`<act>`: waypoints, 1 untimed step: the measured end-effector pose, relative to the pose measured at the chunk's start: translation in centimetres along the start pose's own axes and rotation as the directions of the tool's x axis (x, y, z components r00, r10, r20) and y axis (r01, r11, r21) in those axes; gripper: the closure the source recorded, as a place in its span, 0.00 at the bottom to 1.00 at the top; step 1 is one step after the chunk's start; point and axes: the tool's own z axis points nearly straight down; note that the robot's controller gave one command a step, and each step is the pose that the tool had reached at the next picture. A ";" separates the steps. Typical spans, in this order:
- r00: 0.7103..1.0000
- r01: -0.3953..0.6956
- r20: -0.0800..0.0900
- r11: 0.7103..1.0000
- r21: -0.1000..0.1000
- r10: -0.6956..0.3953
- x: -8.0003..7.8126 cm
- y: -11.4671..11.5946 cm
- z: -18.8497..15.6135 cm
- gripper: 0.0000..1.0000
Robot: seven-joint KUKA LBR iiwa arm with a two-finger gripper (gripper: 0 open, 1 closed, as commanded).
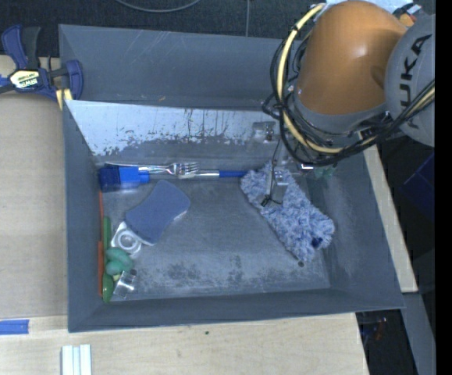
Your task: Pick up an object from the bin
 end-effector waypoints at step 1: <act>1.000 -0.001 0.008 1.000 0.000 0.001 -0.2 0.0 -0.4 0.00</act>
Offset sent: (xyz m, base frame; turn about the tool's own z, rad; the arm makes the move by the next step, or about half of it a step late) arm 0.0324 -0.0500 -0.1753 0.2877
